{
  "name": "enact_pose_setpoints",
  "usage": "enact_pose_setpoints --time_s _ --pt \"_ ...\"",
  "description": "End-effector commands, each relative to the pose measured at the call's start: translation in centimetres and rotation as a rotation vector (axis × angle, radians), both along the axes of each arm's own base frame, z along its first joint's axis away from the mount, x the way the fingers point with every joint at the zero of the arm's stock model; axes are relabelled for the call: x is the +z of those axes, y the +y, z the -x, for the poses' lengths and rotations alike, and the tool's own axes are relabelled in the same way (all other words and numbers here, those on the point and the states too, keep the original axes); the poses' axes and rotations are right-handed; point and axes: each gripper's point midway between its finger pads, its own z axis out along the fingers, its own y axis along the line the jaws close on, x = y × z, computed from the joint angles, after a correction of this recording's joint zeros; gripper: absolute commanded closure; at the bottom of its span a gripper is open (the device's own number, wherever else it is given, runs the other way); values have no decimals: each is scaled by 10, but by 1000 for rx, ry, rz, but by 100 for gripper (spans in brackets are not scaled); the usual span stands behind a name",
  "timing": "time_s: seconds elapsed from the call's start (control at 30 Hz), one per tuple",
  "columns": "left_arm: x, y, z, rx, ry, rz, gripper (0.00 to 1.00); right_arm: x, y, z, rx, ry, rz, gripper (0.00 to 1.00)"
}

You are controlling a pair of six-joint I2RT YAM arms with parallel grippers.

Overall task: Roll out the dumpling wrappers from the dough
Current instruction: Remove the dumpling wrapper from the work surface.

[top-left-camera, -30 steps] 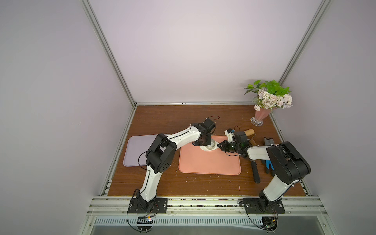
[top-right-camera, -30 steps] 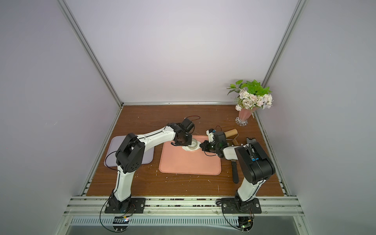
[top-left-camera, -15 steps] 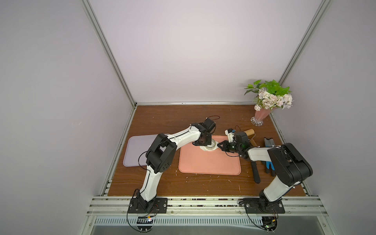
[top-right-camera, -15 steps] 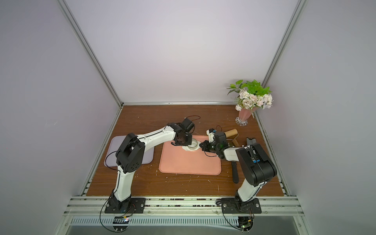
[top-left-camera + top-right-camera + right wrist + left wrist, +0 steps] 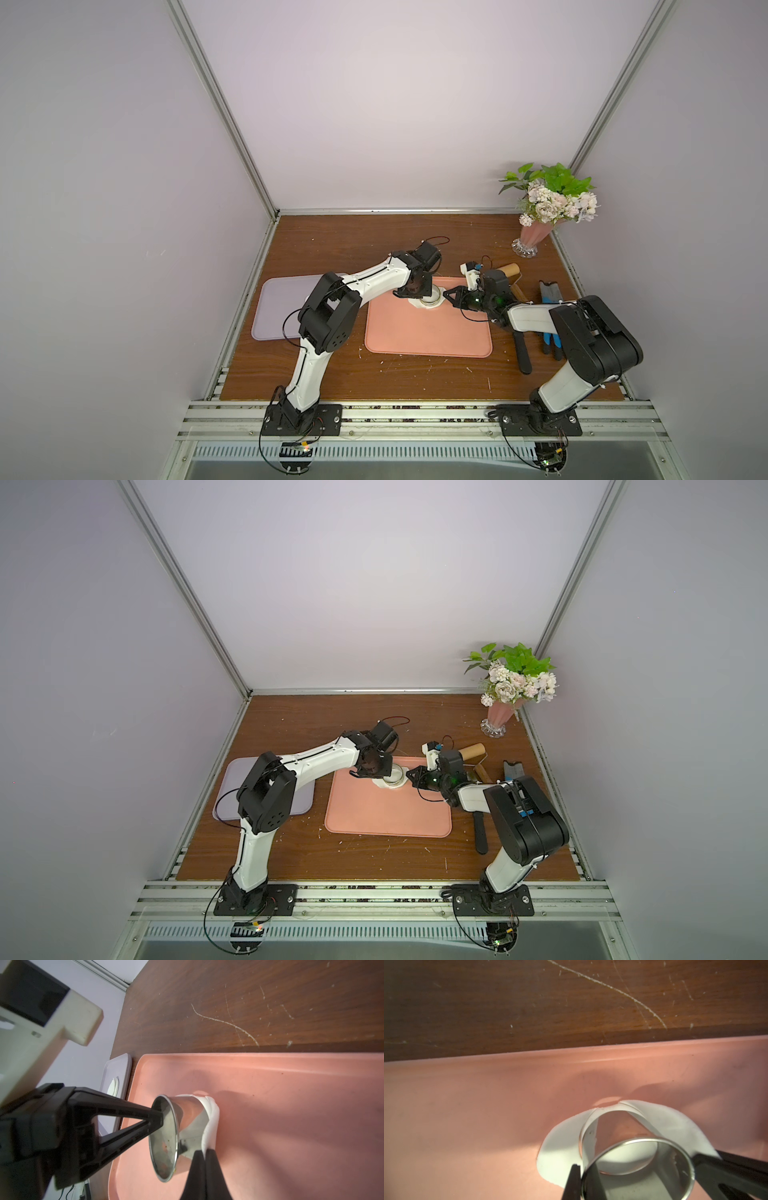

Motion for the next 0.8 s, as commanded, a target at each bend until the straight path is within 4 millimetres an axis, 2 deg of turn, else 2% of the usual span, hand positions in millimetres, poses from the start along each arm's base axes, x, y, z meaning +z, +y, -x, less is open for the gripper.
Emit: enact_pose_setpoints --time_s 0.0,0.77 --pt "-5 5 7 -22 17 -57 100 22 4 -3 8 -66 -42 97" --pt "-11 7 7 -15 26 -75 100 38 9 2 48 -125 -84 99"
